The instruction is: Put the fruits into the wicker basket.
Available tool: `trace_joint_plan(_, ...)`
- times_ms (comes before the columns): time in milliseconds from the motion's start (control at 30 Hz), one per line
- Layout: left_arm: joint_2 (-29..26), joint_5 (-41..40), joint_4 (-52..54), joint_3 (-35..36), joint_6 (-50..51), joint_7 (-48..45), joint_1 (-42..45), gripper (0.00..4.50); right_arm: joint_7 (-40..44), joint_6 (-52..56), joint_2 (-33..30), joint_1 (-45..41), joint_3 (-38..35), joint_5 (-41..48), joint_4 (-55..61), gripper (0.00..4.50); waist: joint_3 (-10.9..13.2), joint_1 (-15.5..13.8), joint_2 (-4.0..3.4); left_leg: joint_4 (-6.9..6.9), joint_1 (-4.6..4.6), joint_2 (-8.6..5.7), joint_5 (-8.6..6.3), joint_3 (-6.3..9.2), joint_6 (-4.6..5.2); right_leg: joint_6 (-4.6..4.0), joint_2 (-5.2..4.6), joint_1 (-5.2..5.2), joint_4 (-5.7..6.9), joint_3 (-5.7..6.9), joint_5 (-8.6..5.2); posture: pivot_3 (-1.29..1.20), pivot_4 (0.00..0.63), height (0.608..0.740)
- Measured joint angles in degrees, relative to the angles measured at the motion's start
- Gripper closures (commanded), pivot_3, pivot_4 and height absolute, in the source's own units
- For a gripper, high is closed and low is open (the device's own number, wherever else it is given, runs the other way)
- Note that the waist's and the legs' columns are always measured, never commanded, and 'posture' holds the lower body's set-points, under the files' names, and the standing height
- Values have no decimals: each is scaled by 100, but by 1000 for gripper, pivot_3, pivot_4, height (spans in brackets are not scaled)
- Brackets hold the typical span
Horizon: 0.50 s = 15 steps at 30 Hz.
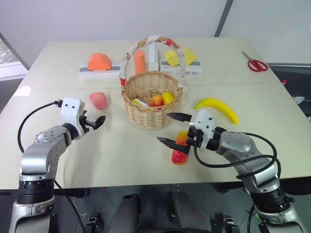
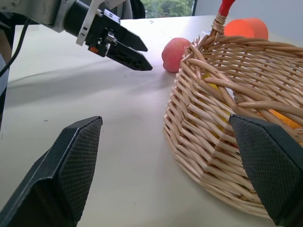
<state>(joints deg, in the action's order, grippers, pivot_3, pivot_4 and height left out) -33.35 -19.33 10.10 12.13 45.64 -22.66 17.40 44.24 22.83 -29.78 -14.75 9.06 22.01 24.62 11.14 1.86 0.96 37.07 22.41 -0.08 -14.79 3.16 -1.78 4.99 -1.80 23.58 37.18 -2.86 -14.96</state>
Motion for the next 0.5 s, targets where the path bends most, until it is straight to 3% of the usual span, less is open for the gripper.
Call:
trace_joint_plan(333,211,256,-457,-181,-147,323,654,16,-18,15,19,-30,3,-32,0,0,0,2,0,0,0,-2,0,0,0,0,1,0,1,1,0,0,150,740)
trace_joint_plan(500,357,545,-1281,-317,-510,484,1528,16,-38,13,79,-36,24,-55,-9,0,0,-75,2,3,1,-9,0,-1,-1,1,3,0,1,3,0,0,150,740)
